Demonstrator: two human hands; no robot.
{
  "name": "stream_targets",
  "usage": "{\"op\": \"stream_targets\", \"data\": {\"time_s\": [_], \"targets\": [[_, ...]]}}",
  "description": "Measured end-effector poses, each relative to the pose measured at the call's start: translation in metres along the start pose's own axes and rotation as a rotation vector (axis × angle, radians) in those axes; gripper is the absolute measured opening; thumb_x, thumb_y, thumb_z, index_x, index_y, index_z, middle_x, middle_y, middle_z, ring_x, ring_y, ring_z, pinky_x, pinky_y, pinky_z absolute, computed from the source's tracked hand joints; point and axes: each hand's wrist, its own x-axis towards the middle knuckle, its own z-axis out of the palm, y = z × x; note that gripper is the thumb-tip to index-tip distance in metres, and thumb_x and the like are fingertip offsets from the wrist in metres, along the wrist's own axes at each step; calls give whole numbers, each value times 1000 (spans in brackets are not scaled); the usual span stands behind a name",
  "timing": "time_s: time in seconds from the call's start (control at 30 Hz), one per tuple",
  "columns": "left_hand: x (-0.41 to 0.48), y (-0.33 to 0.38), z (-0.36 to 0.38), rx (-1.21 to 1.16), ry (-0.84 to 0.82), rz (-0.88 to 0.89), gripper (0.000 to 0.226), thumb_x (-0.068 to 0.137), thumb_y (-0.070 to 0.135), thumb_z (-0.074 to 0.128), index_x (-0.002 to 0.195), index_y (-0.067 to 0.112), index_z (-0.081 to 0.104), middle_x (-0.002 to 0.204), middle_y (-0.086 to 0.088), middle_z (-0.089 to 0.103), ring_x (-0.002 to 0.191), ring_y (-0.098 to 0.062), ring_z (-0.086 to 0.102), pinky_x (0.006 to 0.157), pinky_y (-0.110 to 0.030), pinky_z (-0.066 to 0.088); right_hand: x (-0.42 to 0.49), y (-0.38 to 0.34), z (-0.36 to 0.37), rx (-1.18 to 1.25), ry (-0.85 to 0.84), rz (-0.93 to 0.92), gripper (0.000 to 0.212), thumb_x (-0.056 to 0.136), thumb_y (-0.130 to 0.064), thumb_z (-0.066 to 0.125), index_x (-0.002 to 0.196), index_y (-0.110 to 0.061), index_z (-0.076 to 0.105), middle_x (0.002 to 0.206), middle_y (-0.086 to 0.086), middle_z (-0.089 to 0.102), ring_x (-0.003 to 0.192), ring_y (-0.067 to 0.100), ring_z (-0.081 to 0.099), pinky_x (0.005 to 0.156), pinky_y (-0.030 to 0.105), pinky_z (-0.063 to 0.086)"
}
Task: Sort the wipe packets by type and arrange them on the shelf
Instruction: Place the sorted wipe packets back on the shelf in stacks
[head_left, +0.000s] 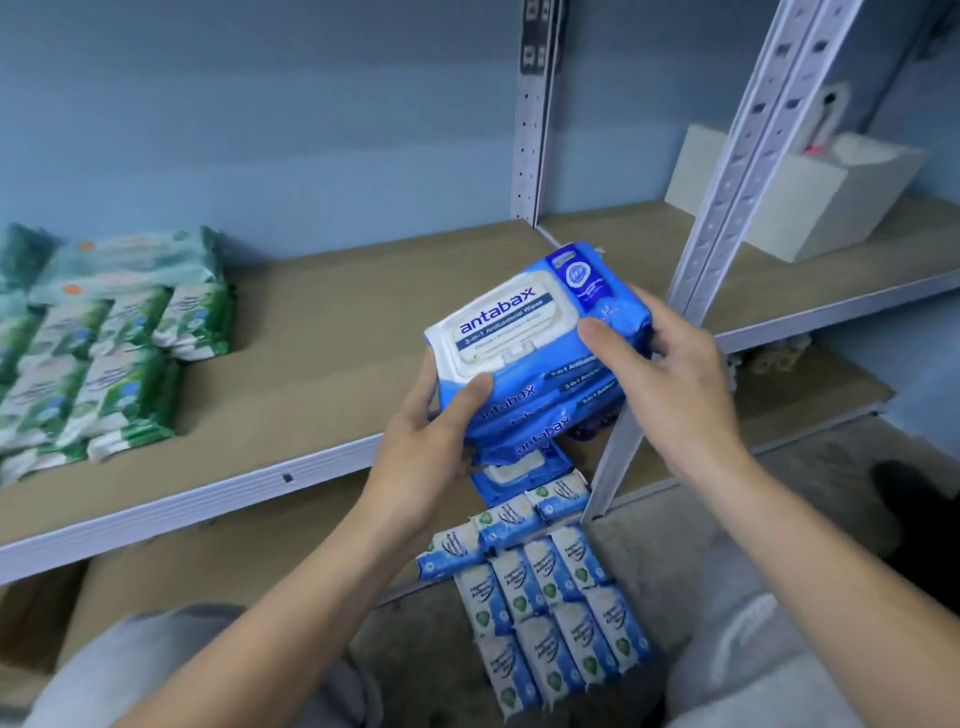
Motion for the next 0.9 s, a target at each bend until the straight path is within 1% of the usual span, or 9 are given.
{"op": "stream_targets", "data": {"time_s": [0.07, 0.17, 0.3, 0.4, 0.47, 0.57, 0.67, 0.77, 0.9], "targets": [[6, 6, 1, 10, 43, 49, 42, 100, 30, 57, 137, 49, 51, 117, 18, 72, 103, -9, 71, 78, -29, 56, 7, 0, 3, 44, -12, -23, 23, 93, -25, 70, 114, -34, 68, 102, -14, 75, 95, 5, 71, 81, 31, 58], [21, 15, -2, 70, 122, 143, 44, 99, 27, 59, 138, 48, 51, 119, 19, 70, 108, -8, 69, 97, -41, 53, 22, 2, 8, 87, -25, -44, 25, 94, -25, 69, 119, -30, 68, 110, -12, 74, 104, 8, 69, 89, 36, 57], [49, 24, -16, 146, 200, 237, 49, 98, 32, 64, 143, 41, 49, 125, 16, 69, 114, -11, 67, 103, -48, 50, 39, 10, 22, 135, -44, -76, 35, 96, -26, 67, 130, -22, 63, 118, -10, 72, 111, 8, 66, 94, 28, 54], [72, 27, -31, 257, 239, 217, 43, 96, 40, 64, 139, 38, 56, 116, 15, 72, 106, -7, 69, 98, -41, 53, 47, 26, 29, 168, -142, -6, 37, 95, -25, 67, 132, -25, 60, 120, -11, 71, 111, 6, 66, 90, 22, 54], [85, 22, -42, 360, 235, 131, 30, 96, 45, 62, 125, 36, 65, 106, 12, 76, 97, -6, 72, 95, -39, 55, 50, 44, 30, 145, -233, 86, 37, 95, -22, 68, 131, -27, 60, 116, -12, 72, 106, 4, 68, 89, 22, 56], [93, 10, -57, 706, 212, 53, 33, 94, 55, 57, 118, 35, 67, 99, 11, 76, 93, -9, 71, 86, -33, 55, 58, 62, 26, 36, -271, 133, 35, 96, -19, 67, 128, -32, 60, 112, -17, 73, 102, -3, 67, 79, 12, 53], [91, 9, -69, 854, 244, 118, 35, 94, 54, 58, 121, 35, 69, 98, 16, 76, 92, -2, 70, 88, -28, 54, 68, 67, 18, 13, -156, 125, 30, 94, -24, 69, 119, -36, 61, 109, -16, 72, 98, -5, 68, 74, 12, 53], [88, 11, -77, 888, 351, 208, 22, 93, 40, 68, 110, 28, 76, 92, 15, 76, 79, 19, 61, 69, -1, 42, 73, 72, 15, -122, -51, 53, 28, 90, -28, 74, 117, -25, 68, 109, -17, 71, 103, -7, 64, 81, 12, 52], [91, 11, -76, 810, 394, 245, 4, 90, 28, 74, 93, 26, 74, 80, 14, 74, 72, 11, 62, 63, -2, 40, 75, 73, 18, -168, 17, 1, 25, 87, -27, 77, 110, -24, 70, 101, -15, 72, 91, -2, 65, 74, 8, 49]]}}
